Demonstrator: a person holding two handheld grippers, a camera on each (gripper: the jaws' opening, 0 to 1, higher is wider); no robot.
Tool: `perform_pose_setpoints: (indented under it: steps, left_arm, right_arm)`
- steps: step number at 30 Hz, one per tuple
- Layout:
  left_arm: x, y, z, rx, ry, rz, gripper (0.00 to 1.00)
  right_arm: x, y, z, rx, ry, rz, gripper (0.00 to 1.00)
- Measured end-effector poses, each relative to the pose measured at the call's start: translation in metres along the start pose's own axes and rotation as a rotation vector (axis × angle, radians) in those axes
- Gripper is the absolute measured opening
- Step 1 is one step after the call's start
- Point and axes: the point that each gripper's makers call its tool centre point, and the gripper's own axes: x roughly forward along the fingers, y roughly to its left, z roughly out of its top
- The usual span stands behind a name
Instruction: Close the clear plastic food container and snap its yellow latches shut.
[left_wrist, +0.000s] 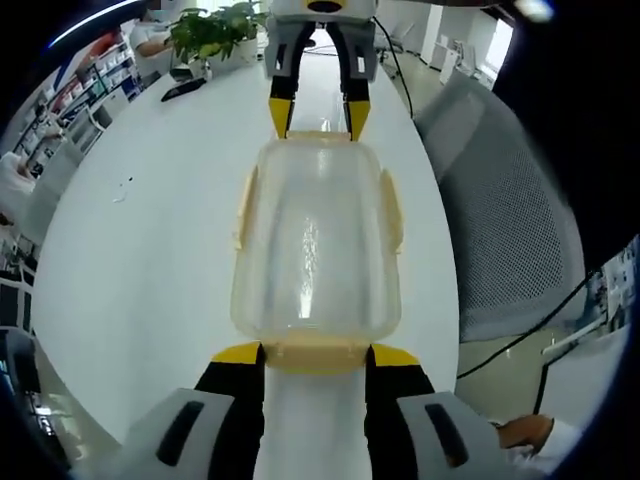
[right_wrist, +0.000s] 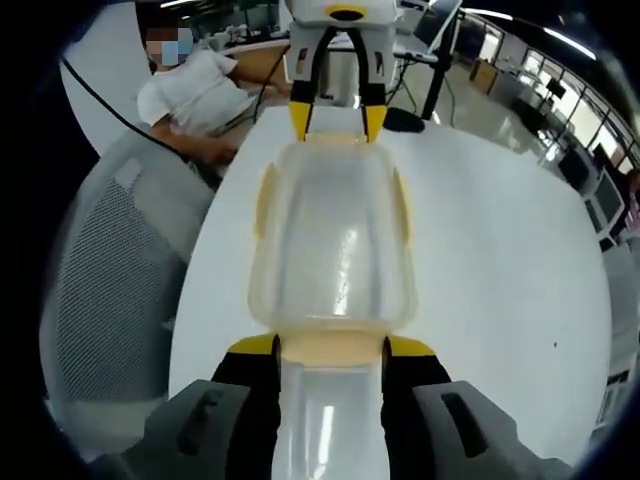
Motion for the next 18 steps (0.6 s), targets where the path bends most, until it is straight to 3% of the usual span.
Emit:
perform_pose_setpoints:
  steps: [18]
  left_arm:
    - [0.023, 0.002, 0.062, 0.017, -0.029, -0.001, 0.33]
  right_arm:
    - [-0.037, 0.004, -0.06, 0.013, 0.019, -0.026, 0.36]
